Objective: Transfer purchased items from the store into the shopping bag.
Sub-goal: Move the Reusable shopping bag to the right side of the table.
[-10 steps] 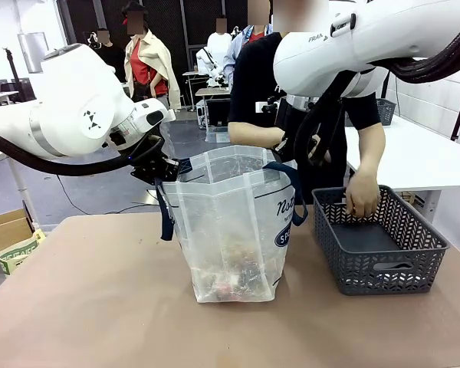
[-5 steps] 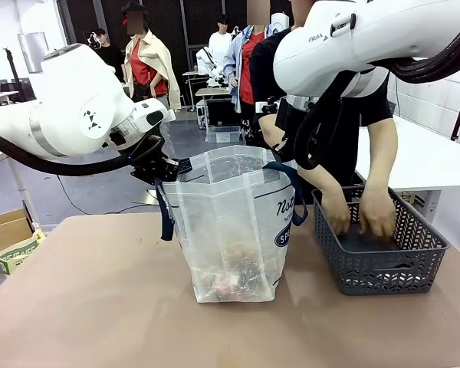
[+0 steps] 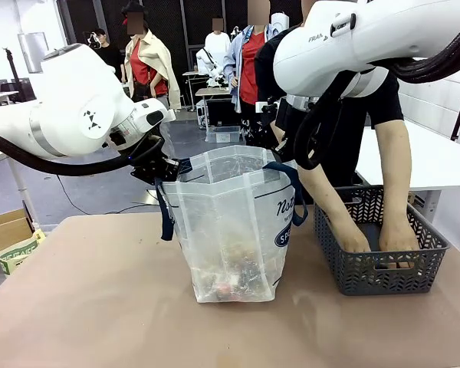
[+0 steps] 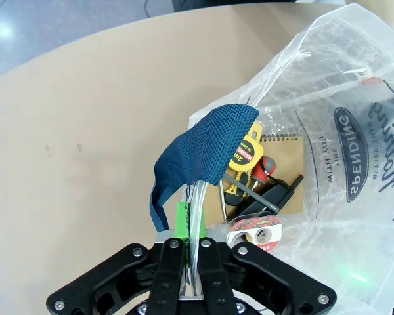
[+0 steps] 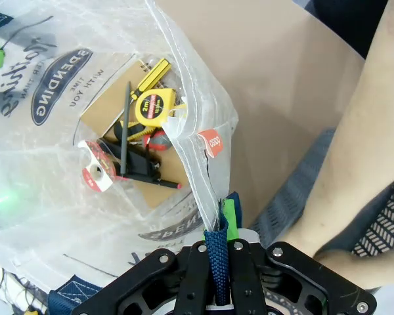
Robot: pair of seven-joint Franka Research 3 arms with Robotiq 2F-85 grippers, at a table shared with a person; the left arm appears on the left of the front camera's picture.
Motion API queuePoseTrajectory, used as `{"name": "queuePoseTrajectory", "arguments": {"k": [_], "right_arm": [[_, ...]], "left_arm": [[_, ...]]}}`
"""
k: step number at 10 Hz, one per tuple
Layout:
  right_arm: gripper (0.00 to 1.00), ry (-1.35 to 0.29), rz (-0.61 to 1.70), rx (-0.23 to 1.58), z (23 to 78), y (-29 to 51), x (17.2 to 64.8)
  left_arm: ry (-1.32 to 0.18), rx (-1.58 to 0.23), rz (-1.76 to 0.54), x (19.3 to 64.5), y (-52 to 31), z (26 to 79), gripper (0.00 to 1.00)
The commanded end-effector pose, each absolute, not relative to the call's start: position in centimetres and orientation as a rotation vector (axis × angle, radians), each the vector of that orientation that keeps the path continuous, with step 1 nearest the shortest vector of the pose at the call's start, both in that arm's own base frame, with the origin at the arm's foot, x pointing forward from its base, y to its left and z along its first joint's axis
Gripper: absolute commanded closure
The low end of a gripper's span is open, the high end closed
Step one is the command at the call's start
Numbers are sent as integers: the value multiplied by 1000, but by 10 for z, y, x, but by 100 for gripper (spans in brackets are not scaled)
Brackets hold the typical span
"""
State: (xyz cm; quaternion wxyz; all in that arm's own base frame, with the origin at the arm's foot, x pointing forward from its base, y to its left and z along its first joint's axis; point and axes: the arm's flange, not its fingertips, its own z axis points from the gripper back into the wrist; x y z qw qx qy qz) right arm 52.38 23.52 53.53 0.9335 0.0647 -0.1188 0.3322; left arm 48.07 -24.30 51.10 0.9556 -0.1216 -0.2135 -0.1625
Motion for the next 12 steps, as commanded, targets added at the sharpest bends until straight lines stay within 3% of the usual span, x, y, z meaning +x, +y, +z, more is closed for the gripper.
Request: {"name": "queuePoseTrajectory", "arguments": {"k": [1, 12], "right_arm": [[100, -244, 679, 132, 536, 235, 524], [100, -244, 679, 132, 536, 235, 524]], "left_arm": [[-439, -246, -327, 480, -241, 513, 100], [-439, -246, -327, 480, -241, 513, 100]]}}
